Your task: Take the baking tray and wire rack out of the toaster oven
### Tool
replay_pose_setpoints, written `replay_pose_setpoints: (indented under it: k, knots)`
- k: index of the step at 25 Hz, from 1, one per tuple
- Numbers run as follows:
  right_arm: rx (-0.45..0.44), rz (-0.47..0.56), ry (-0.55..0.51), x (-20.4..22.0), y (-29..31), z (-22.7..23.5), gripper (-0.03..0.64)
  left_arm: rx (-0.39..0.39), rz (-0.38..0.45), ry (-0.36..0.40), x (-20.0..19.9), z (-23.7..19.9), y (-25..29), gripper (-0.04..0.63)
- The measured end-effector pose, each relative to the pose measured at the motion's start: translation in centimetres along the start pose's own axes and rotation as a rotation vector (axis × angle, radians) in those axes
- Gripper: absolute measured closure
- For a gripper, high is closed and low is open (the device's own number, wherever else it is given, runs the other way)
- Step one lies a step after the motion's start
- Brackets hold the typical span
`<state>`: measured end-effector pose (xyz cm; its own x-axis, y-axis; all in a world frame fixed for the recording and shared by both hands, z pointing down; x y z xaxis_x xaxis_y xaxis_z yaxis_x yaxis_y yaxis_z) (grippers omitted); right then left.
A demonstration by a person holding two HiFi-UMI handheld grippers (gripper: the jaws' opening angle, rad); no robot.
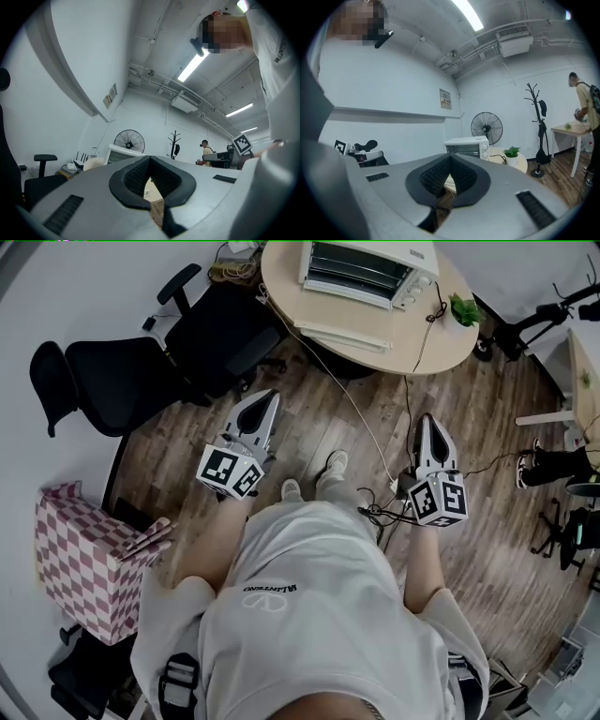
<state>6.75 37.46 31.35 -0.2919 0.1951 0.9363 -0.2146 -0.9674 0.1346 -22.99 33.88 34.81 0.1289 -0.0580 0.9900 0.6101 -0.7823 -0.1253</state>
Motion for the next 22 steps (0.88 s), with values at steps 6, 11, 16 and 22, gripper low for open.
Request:
replay_pose_setpoints:
  k: [6,11,16,22]
  knots:
    - [-0.019,-0.006,0.006,0.4,1.2,0.7,0.615,-0.011,-0.004,0.003,0.1,-0.1,1.3,0.595]
    - [-0.033,-0.016,0.025,0.4,2.7,2.3,0.615,0.001,-0.021,0.011,0.5,0.4,3.9,0.595]
    - [-0.044,-0.028,0.031,-0.3,5.0,4.7,0.615,0.021,-0.034,0.015,1.2,1.3,7.7,0.595]
    - [-0.075,-0.047,0.035,-1.6,9.2,7.8,0.615,0.013,-0.047,0.015,2.0,1.3,12.9,0.595]
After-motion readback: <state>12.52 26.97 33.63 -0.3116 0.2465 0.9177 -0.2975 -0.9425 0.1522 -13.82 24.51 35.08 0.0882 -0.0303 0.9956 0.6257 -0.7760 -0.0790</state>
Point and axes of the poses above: the fingertips, and each gripper's own axes: y forward along the fingers, z to its right, x out of its underside, the point moved 2 cm from there along -y, backward along the fingers, and after that the axes turned 12 degrees about y, right-handed, at the moved point
